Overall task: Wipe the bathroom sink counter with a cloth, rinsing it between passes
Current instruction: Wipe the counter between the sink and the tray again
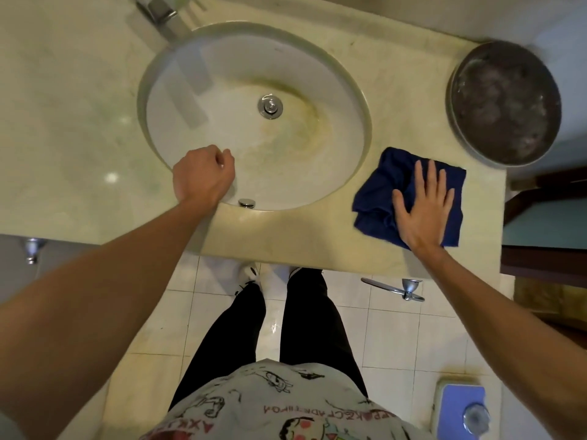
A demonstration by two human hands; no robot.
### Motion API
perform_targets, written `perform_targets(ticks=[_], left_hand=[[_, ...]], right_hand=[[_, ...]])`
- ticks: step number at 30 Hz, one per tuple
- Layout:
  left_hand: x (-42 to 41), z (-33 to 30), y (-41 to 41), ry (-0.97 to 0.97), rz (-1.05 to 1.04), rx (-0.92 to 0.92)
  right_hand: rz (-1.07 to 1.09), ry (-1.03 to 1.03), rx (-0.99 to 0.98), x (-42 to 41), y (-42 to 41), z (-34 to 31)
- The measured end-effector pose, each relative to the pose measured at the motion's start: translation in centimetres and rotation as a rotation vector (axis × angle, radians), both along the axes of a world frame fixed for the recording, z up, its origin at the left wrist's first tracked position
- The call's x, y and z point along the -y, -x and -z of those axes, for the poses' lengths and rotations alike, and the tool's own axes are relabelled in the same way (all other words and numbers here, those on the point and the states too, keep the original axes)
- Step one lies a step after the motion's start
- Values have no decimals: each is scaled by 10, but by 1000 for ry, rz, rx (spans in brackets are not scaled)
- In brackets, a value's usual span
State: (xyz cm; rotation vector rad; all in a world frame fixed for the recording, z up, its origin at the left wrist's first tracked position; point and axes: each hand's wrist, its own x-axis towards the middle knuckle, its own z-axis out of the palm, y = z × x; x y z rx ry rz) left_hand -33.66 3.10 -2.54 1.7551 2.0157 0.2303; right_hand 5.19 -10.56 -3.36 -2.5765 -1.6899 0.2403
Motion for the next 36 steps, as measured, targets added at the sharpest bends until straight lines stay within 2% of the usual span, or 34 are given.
perform_targets(ticks=[3, 5, 9, 11, 17, 22, 25, 29, 32, 36], left_hand=[[-1, 0, 3, 15, -19, 29], [-2, 1, 6, 43, -49, 123], [-10, -6, 21, 66, -144, 568], [-12, -12, 29, 7, -181, 672], [-22, -22, 61, -61, -230, 703], [-28, -33, 81, -238, -277, 663], [-30, -36, 88, -286, -303, 631], [-24, -29, 92, -236, -278, 579], [-11, -18, 90, -202, -196, 522], [3, 2, 69, -214, -90, 386]], right_hand=[[-33, 4, 2, 5, 47, 3], [-59, 7, 10, 17, 83, 4], [-88, 33, -8, 37, 163, 3], [-102, 47, -14, 39, 207, 2], [-289, 87, -86, 0, 342, 1], [-481, 82, -148, -43, 418, -6], [-526, 64, -166, -48, 420, -2], [-676, 52, -164, -34, 383, 2], [-728, 58, -166, -8, 320, 1], [-592, 65, -91, 35, 204, 0]])
